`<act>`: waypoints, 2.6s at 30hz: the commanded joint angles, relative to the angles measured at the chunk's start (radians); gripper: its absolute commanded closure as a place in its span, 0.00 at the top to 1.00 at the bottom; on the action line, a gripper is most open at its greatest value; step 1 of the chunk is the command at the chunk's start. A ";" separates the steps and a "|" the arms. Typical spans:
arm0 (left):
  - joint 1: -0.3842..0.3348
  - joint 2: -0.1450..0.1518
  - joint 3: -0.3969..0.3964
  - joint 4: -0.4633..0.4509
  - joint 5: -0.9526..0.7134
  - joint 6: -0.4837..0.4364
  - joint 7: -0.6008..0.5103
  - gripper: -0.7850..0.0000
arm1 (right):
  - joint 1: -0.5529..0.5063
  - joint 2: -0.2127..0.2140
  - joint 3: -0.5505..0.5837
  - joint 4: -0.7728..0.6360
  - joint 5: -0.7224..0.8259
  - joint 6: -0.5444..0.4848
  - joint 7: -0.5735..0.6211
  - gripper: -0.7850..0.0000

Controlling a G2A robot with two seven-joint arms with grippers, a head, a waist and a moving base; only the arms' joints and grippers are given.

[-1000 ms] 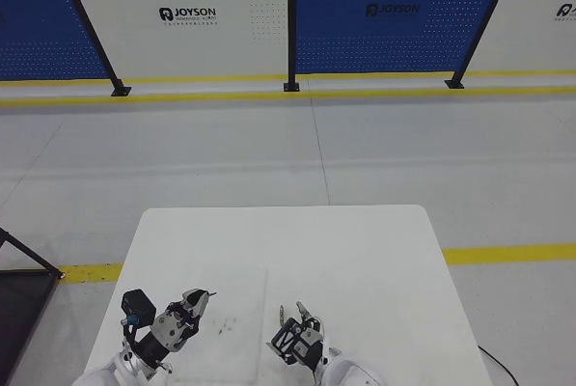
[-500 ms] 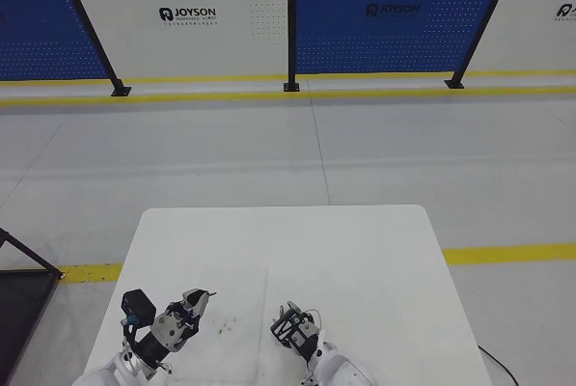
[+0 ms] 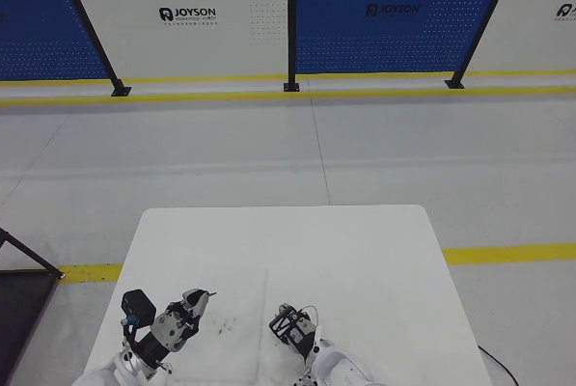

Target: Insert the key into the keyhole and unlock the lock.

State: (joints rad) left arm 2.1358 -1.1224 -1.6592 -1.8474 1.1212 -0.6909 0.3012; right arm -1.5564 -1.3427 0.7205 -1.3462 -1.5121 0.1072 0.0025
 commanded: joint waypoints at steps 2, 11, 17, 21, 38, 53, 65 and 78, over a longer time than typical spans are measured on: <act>0.000 0.000 0.000 0.000 0.000 0.000 0.000 0.00 | 0.002 0.001 0.012 -0.010 0.038 -0.041 -0.014 0.00; 0.000 0.000 0.000 0.000 0.000 0.000 0.000 0.00 | -0.070 0.042 0.166 -0.193 0.197 -0.214 -0.141 0.00; -0.002 0.000 0.001 0.000 -0.005 0.005 0.000 0.00 | -0.149 0.078 0.307 -0.299 0.414 -0.477 -0.235 0.00; -0.029 -0.006 0.045 0.003 -0.100 -0.019 0.016 0.00 | -0.149 0.087 0.338 -0.294 0.552 -0.663 -0.251 0.00; -0.088 -0.005 0.102 0.059 -0.224 -0.163 0.002 0.00 | -0.093 0.095 0.347 -0.217 0.763 -0.918 -0.201 0.00; -0.158 -0.033 0.292 0.088 -0.420 -0.170 0.070 0.00 | -0.021 0.053 0.208 -0.166 1.051 -1.068 -0.309 0.00; -0.242 -0.062 0.435 0.156 -0.502 -0.296 0.142 0.00 | 0.018 0.005 0.140 -0.093 1.006 -1.093 -0.437 0.00; -0.273 -0.074 0.463 0.169 -0.496 -0.277 0.124 0.00 | 0.017 -0.001 0.138 -0.087 0.985 -1.085 -0.451 0.00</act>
State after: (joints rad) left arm 1.8638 -1.1958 -1.1969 -1.6768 0.6255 -0.9698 0.4281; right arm -1.5398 -1.3440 0.8585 -1.4330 -0.5270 -0.9776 -0.4487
